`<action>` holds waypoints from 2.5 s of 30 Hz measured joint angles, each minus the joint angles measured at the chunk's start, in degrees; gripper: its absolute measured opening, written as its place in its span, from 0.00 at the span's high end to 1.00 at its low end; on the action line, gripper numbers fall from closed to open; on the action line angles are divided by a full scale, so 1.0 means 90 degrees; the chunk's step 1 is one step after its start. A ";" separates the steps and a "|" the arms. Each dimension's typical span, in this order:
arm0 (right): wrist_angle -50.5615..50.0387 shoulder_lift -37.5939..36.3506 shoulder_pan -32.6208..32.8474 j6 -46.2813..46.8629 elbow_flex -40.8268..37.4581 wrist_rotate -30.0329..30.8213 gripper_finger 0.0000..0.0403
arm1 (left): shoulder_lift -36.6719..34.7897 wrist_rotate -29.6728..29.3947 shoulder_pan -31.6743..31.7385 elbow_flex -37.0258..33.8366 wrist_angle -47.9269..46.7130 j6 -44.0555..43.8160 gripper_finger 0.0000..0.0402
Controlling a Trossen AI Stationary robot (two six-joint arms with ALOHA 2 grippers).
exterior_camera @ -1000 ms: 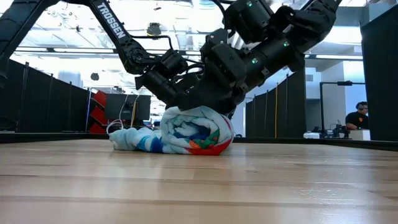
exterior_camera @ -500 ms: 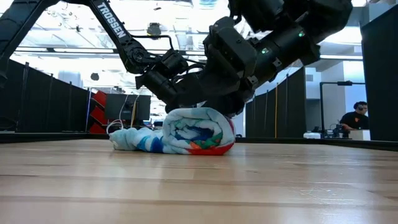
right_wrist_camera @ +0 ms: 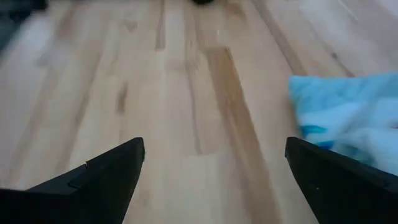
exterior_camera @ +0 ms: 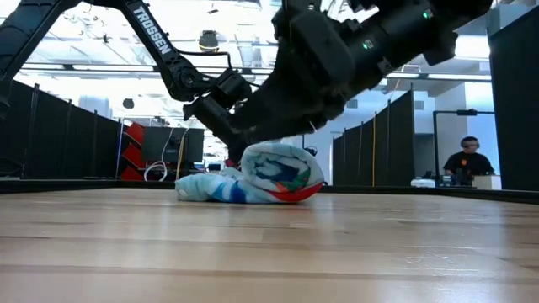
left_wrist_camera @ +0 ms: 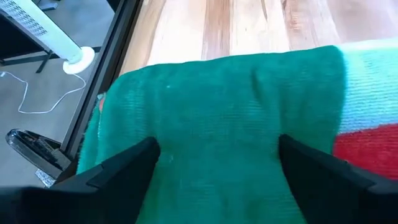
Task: Roll towel
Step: Roll the multicolor dinosaur print towel
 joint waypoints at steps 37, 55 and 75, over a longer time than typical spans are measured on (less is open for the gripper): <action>-0.0539 0.0221 -0.1141 -0.0585 -0.0154 -0.1556 0.12 | -0.0005 0.0412 0.0090 -0.0016 -0.0175 -0.0267 0.19; -0.0449 -0.0001 -0.1789 -0.1917 -0.0161 -0.1851 0.12 | -0.0005 0.0123 0.0083 -0.0011 -0.0146 -0.0391 0.19; -0.0608 -0.0153 -0.1683 -0.1514 -0.0522 -0.1101 0.12 | -0.0005 0.0218 0.0117 -0.0011 -0.0174 -0.0421 0.19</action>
